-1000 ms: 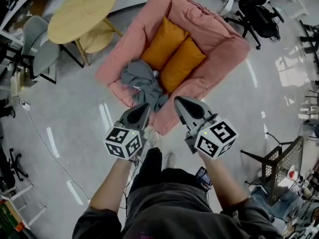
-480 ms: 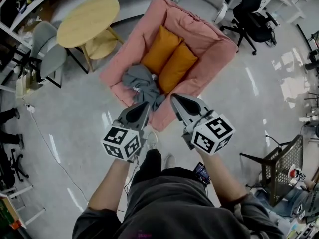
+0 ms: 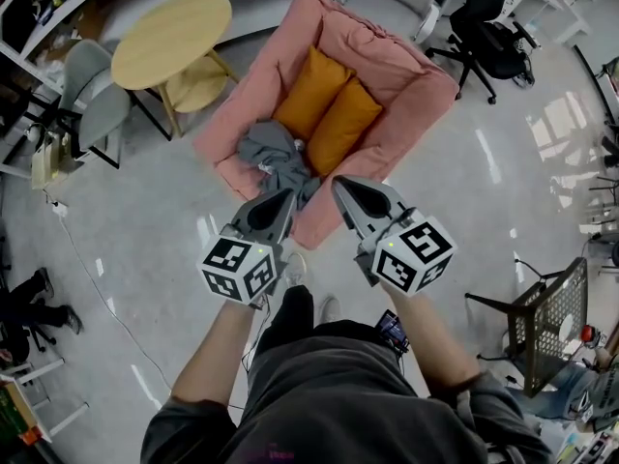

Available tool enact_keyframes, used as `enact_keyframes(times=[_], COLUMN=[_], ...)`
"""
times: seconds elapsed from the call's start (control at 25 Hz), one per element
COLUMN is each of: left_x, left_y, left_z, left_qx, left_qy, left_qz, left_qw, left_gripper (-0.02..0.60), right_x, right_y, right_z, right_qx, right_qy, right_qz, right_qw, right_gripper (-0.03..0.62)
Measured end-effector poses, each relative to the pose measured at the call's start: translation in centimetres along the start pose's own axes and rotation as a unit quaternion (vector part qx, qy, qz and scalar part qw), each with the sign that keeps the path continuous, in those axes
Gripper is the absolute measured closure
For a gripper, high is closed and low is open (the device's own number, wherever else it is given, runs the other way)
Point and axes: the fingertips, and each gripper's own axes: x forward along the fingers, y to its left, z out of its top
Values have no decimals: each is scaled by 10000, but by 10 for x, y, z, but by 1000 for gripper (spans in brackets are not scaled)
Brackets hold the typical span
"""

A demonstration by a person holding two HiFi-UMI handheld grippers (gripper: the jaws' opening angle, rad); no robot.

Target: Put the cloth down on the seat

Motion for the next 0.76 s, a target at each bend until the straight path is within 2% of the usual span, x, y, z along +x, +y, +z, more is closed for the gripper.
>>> enact_keyframes(times=[0.76], left_x=[4], left_y=[7], left_z=[-4], left_qx=[-76], left_qy=[84], left_qz=[-52], left_qw=[9999], left_gripper=[572], right_x=[1], right_y=[-4], right_z=[-2], right_qx=[-34], right_qy=[59], right_qz=[-145], right_qw=[9999], right_gripper=[579])
